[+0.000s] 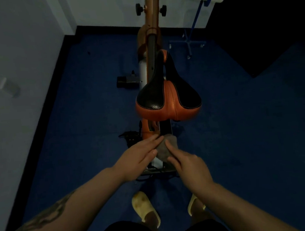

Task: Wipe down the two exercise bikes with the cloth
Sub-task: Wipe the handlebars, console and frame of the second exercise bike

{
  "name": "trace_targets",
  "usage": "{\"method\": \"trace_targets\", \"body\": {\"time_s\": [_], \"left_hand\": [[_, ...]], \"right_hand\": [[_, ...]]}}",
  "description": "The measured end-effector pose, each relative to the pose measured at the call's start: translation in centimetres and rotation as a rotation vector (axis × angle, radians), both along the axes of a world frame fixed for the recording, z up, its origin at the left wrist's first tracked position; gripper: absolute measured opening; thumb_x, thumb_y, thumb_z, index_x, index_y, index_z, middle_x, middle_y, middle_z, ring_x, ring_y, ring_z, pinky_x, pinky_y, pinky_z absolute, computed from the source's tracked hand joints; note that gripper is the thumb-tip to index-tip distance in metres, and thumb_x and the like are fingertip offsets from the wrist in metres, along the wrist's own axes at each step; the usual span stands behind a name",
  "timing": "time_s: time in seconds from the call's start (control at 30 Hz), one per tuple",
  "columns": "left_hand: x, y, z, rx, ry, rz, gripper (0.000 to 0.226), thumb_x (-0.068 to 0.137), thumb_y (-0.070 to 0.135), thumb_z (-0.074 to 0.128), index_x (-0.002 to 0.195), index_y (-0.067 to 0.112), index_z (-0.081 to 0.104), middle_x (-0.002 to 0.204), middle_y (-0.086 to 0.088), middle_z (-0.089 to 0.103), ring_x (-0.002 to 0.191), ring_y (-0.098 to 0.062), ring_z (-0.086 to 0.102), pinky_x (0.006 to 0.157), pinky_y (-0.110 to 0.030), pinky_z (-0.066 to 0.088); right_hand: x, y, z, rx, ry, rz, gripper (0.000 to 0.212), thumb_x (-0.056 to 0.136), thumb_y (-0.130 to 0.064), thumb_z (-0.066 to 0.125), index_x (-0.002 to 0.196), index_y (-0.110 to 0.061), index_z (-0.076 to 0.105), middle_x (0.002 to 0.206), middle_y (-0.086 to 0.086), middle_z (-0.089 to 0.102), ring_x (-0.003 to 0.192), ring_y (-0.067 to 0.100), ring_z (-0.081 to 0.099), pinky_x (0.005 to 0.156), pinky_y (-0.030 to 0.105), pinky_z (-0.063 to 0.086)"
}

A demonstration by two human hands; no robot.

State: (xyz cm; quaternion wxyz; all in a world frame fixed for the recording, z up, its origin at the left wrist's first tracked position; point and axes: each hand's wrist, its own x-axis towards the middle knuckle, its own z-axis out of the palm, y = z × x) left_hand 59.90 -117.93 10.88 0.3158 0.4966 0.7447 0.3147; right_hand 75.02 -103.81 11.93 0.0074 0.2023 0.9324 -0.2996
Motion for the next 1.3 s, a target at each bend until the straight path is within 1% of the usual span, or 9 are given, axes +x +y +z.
{"method": "trace_targets", "body": {"time_s": [0.13,0.23,0.4,0.57,0.8,0.97,1.07,1.2,1.3], "left_hand": [[-0.1,-0.1,0.1,0.03,-0.025,0.004,0.049,0.103,0.028,0.033,0.149,0.028,0.016,0.155,0.014,0.017,0.143,0.003,0.015,0.111,-0.005,0.009],[0.0,0.0,0.1,-0.003,-0.011,0.007,0.049,0.104,0.028,0.034,0.15,0.029,0.019,0.155,0.014,0.018,0.144,0.0,0.017,0.11,-0.005,0.008],[0.0,0.1,0.5,0.016,-0.012,0.01,0.049,0.104,0.024,0.035,0.151,0.024,0.021,0.155,0.011,0.018,0.143,0.001,0.017,0.11,-0.005,0.009],[0.2,-0.1,1.1,-0.007,0.02,-0.016,0.048,0.104,0.023,0.035,0.151,0.022,0.024,0.156,0.011,0.018,0.142,0.001,0.019,0.11,-0.005,0.009],[-0.1,-2.3,4.1,0.102,0.036,0.119,0.042,0.102,0.032,0.035,0.143,0.023,0.044,0.143,0.01,0.048,0.13,-0.002,0.045,0.108,-0.026,0.037],[-2.8,-0.1,8.9,0.473,0.188,0.437,0.029,0.097,0.022,0.045,0.121,0.016,0.061,0.113,0.008,0.062,0.108,-0.002,0.058,0.091,-0.015,0.044],[-4.8,3.2,10.8,0.492,0.233,0.515,0.027,0.095,0.015,0.048,0.12,0.018,0.06,0.112,0.01,0.059,0.105,0.004,0.053,0.089,-0.007,0.038],[-6.4,7.7,10.8,0.319,0.165,0.52,0.03,0.097,0.013,0.048,0.126,0.016,0.058,0.127,0.004,0.054,0.119,-0.009,0.048,0.1,-0.021,0.038],[-6.1,9.8,9.6,0.217,0.054,0.546,0.037,0.1,0.017,0.044,0.137,0.018,0.049,0.14,0.0,0.048,0.128,-0.015,0.044,0.103,-0.027,0.036]], "right_hand": [[-1.5,1.7,0.5,0.078,-0.092,0.042,0.054,0.102,-0.036,0.044,0.147,-0.043,0.016,0.094,0.004,0.068,0.073,0.013,0.056,0.059,0.026,0.038],[0.1,2.2,0.6,0.056,-0.129,-0.001,0.057,0.102,-0.035,0.044,0.143,-0.046,0.006,0.085,0.006,0.067,0.064,0.01,0.05,0.058,0.027,0.039],[-1.8,1.8,0.3,0.028,-0.052,0.046,0.049,0.101,-0.029,0.048,0.147,-0.037,0.032,0.088,0.01,0.07,0.072,0.018,0.062,0.063,0.033,0.047],[0.7,2.8,-0.3,0.09,-0.259,0.001,0.035,0.103,-0.022,0.043,0.137,-0.023,0.051,0.092,0.007,0.07,0.075,0.018,0.063,0.058,0.027,0.038],[3.3,2.6,2.9,-0.067,0.055,-0.226,0.039,0.098,-0.02,0.054,0.135,-0.032,0.05,0.101,0.006,0.071,0.084,0.014,0.065,0.075,0.027,0.052],[1.3,4.7,9.3,-0.039,0.389,-0.384,0.041,0.096,-0.032,0.052,0.136,-0.029,0.052,0.112,-0.019,0.061,0.094,-0.005,0.06,0.077,0.004,0.045],[-1.8,6.0,11.9,-0.053,0.507,-0.409,0.028,0.097,-0.034,0.054,0.124,-0.036,0.046,0.094,-0.023,0.058,0.084,-0.004,0.06,0.063,0.011,0.047],[-7.1,7.1,12.3,0.041,0.383,-0.312,0.018,0.095,-0.033,0.057,0.112,-0.026,0.055,0.117,-0.007,0.049,0.108,0.013,0.051,0.081,0.023,0.041],[-9.0,5.7,10.3,0.082,0.215,-0.201,0.031,0.097,-0.037,0.05,0.126,-0.027,0.056,0.147,0.001,0.037,0.136,0.019,0.034,0.106,0.034,0.036]]}}
